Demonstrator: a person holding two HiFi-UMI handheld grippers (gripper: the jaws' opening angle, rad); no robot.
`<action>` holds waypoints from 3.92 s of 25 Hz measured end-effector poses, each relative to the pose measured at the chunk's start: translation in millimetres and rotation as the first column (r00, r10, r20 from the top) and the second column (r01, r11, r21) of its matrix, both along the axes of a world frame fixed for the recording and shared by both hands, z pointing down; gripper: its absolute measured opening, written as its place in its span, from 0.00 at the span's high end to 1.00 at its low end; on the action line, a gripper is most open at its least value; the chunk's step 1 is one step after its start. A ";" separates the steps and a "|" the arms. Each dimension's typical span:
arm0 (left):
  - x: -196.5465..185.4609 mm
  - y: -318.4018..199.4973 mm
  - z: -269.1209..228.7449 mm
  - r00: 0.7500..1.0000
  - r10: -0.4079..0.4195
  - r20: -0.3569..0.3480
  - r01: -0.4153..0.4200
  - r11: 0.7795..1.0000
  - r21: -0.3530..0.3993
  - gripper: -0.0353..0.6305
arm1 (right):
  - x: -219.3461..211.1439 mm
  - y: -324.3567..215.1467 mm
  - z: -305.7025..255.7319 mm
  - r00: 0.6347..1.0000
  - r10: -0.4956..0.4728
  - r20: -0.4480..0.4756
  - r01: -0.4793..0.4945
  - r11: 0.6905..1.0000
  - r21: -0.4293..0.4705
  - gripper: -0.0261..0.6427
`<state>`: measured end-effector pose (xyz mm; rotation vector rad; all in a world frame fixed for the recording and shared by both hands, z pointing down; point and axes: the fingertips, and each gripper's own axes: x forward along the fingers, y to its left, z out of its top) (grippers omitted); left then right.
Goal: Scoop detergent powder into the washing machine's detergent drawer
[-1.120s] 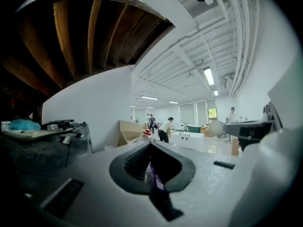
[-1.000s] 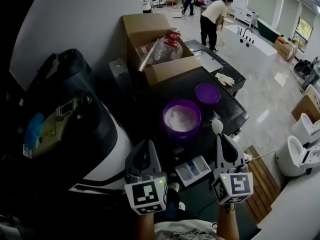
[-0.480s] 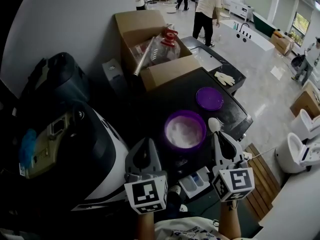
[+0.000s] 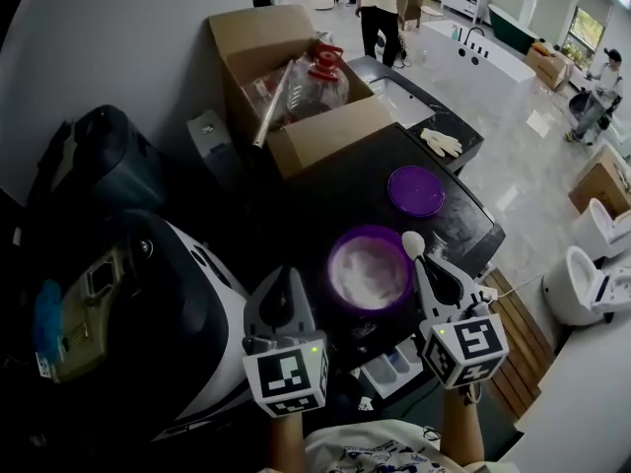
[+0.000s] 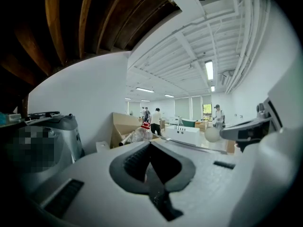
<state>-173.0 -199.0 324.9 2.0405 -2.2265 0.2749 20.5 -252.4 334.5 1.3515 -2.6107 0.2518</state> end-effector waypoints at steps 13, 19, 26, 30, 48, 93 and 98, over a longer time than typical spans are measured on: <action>-8.4 -31.2 23.3 0.998 0.056 -0.001 -0.055 0.997 -0.057 0.94 | -25.7 -20.9 26.0 0.986 -0.129 -0.108 0.113 0.983 -0.143 0.92; -9.6 -35.4 35.5 0.997 0.070 -0.009 -0.071 0.994 -0.088 0.94 | -38.3 -29.1 35.9 0.948 -0.228 -0.224 0.183 0.962 -0.205 0.93; -10.7 -40.1 42.0 0.997 0.082 -0.003 -0.082 0.991 -0.110 0.94 | -53.9 -27.2 56.4 0.883 -0.341 -0.323 0.242 0.920 -0.309 0.92; -9.7 -42.7 45.1 0.996 0.084 -0.003 -0.084 0.990 -0.116 0.94 | -57.1 -25.7 65.9 0.842 -0.392 -0.371 0.260 0.897 -0.357 0.93; -8.3 -48.5 59.3 0.996 0.086 -0.015 -0.087 0.986 -0.142 0.94 | -63.0 -26.3 94.6 0.701 -0.503 -0.505 0.250 0.837 -0.487 0.93; -19.0 -38.6 56.4 0.996 0.085 -0.021 -0.087 0.988 -0.130 0.94 | -68.5 -8.0 81.1 0.864 -0.503 -0.026 0.370 0.669 -0.645 0.92; -18.7 -39.0 54.9 0.995 0.095 -0.019 -0.097 0.987 -0.125 0.94 | -67.6 -10.8 70.5 0.893 -0.433 0.125 0.404 0.644 -0.650 0.93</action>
